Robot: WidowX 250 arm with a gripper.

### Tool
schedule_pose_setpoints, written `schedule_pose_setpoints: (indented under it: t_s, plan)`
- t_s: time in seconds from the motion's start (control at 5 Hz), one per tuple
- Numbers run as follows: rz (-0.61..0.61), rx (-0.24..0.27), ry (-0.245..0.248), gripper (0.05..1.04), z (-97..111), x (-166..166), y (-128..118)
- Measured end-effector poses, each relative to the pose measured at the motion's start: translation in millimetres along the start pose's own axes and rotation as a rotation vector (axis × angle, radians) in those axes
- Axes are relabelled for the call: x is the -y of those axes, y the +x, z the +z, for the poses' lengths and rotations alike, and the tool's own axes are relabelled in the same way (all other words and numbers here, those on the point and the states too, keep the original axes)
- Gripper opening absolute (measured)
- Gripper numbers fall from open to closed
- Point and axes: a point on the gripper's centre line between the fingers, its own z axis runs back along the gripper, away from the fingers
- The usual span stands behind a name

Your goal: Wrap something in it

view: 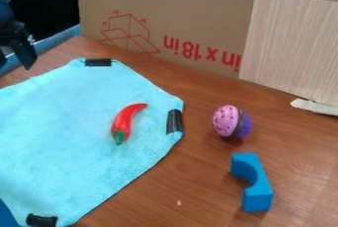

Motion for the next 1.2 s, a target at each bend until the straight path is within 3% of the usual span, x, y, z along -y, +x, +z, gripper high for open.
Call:
schedule_pose_setpoints:
  t_s: [0.2, 0.6, 1.2]
  plan:
    - [0.012, 0.003, 0.040, 1.001, -7, -14, -10]
    - [0.095, 0.016, 0.068, 1.001, -25, -37, -19]
    - [0.150, -0.014, 0.062, 1.001, -23, -62, -41]
